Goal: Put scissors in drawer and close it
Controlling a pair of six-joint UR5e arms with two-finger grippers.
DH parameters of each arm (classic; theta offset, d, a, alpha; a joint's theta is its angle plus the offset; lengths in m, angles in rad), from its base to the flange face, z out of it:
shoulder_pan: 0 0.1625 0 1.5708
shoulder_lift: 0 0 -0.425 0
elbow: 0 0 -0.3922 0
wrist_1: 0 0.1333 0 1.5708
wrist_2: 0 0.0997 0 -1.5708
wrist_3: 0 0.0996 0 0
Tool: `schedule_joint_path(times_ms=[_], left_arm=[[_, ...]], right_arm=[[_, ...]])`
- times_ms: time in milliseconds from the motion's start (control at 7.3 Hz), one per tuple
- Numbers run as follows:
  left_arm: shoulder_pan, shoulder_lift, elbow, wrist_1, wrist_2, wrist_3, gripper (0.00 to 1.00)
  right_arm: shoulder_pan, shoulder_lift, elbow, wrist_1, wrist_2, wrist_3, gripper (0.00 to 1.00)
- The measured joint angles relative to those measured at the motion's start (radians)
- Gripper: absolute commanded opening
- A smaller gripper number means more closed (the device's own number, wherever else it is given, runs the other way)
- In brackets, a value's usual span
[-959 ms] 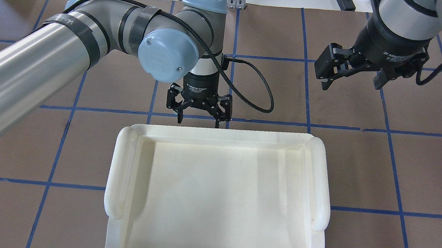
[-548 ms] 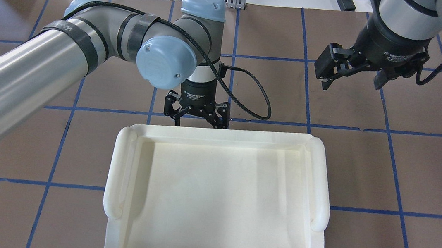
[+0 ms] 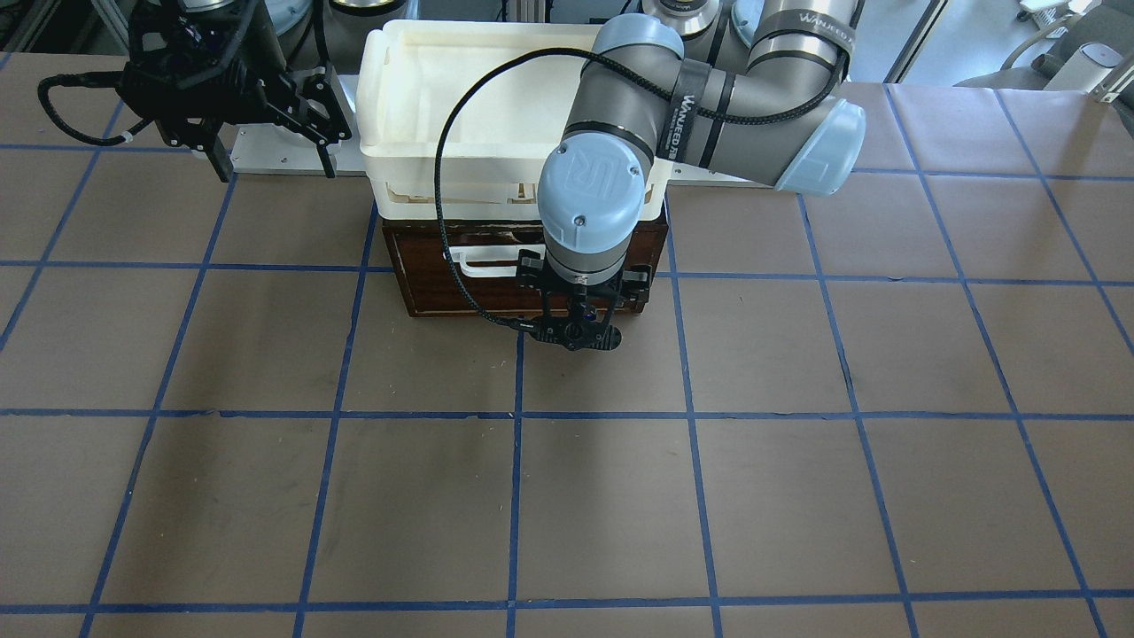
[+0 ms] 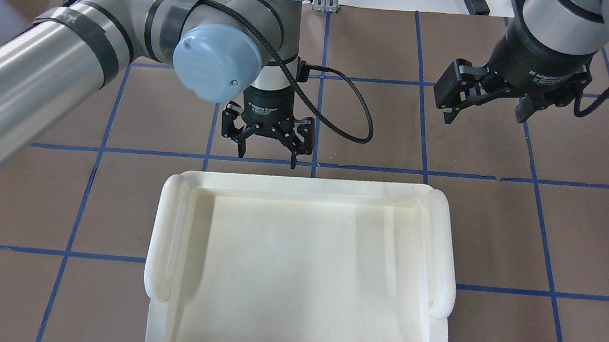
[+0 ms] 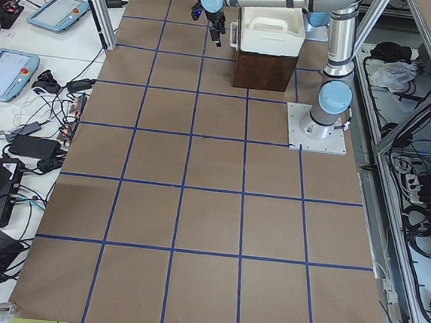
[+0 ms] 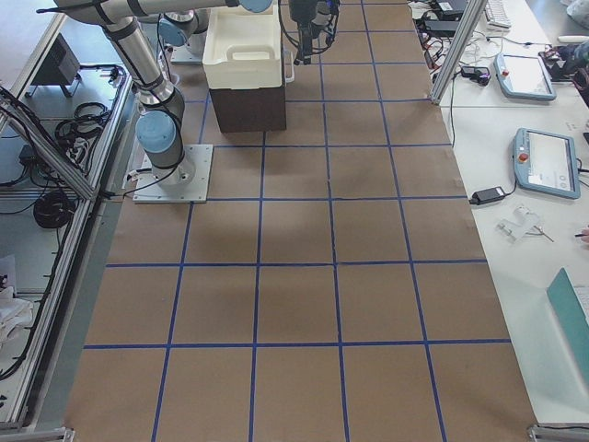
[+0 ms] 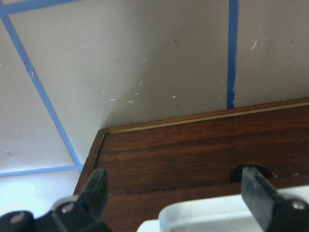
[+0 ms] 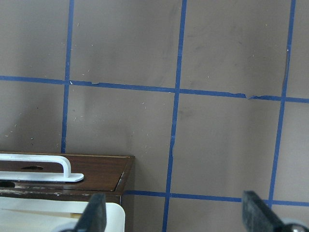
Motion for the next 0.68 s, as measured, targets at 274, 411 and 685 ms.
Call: schedule_joint_path(times_ms=[274,411,685], left_arm=[[0.091,0.056,0.063,0.004,-0.004,0.011,1.00],[0.138,0.097,0.070,0.004,0.007,0.016,1.00],[0.176,0.194,0.056,-0.001,0.069,0.020,1.00]], right_arm=[[0.000,0.001,0.000,0.000,0.000,0.000,1.00],[0.000,0.001,0.000,0.000,0.000,0.000,1.00],[-0.001,0.000,-0.001,-0.001,0.000,0.000,1.00]])
